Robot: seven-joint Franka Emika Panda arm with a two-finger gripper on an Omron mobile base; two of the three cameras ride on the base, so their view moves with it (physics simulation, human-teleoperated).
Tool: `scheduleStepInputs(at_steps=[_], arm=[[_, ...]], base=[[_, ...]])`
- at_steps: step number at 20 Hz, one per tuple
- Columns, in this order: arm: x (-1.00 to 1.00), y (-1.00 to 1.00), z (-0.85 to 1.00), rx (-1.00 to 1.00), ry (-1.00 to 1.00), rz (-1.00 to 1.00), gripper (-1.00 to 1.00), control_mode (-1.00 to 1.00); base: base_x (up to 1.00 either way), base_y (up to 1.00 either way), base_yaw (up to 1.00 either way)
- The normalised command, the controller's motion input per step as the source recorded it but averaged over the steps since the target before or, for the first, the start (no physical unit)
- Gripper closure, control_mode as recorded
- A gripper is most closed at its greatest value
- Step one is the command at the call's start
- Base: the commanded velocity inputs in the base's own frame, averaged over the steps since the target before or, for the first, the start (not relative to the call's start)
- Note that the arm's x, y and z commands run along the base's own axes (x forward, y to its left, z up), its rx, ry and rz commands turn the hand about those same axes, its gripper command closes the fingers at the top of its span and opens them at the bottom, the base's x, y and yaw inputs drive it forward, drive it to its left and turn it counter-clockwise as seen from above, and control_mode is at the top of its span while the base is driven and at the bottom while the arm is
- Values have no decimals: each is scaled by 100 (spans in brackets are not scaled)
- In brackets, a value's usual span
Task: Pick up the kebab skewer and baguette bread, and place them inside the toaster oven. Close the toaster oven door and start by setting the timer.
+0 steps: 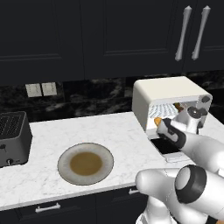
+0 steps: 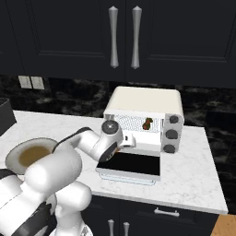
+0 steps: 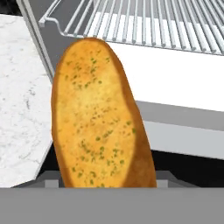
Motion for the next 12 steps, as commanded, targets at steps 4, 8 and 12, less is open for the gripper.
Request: scheduleStepInputs(at_steps=[4, 8, 12], arm=[[39, -53, 21, 0, 0, -1, 100, -100], [25, -33, 27, 0, -1, -1, 100, -100], [9, -8, 2, 0, -13, 0, 100, -100]], base=[[0, 0, 0], [0, 0, 0], [0, 0, 0]])
